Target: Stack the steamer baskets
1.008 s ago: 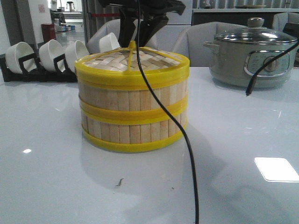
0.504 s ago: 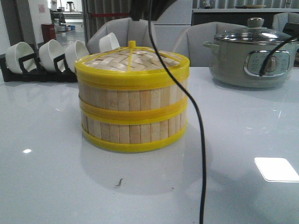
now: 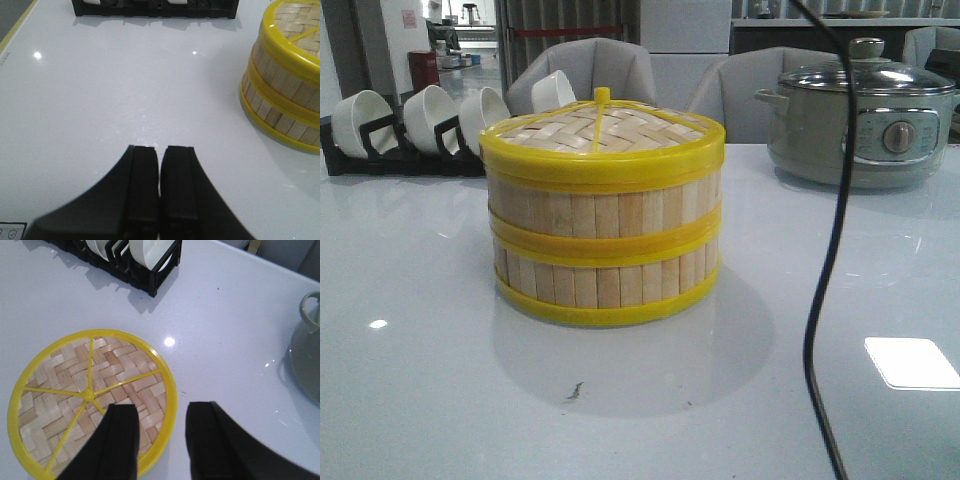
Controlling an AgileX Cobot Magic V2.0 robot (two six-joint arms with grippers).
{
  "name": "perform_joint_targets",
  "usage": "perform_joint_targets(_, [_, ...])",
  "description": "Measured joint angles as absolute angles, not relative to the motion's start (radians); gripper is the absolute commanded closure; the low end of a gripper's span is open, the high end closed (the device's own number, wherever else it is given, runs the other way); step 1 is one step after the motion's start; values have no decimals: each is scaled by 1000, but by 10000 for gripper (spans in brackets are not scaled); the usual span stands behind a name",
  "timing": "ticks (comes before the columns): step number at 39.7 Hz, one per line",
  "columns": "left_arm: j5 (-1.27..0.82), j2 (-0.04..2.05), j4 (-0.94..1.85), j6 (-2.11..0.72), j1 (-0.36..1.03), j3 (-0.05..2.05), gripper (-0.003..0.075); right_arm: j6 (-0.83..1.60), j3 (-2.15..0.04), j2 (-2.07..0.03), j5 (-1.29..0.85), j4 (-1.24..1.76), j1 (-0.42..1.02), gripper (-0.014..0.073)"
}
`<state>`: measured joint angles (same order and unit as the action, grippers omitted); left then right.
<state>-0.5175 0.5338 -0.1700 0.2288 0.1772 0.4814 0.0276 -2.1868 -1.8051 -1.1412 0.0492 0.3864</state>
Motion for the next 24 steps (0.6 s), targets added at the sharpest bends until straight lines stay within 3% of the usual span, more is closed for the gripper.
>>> perform_joint_targets(10, [-517,534,-170,229,177,481,637,28,-1932,-1593,-1101,11,336,243])
perform_joint_targets(24, [-517,534,-170,229,177,481,637,28,-1183,-1035,-666,0,138,243])
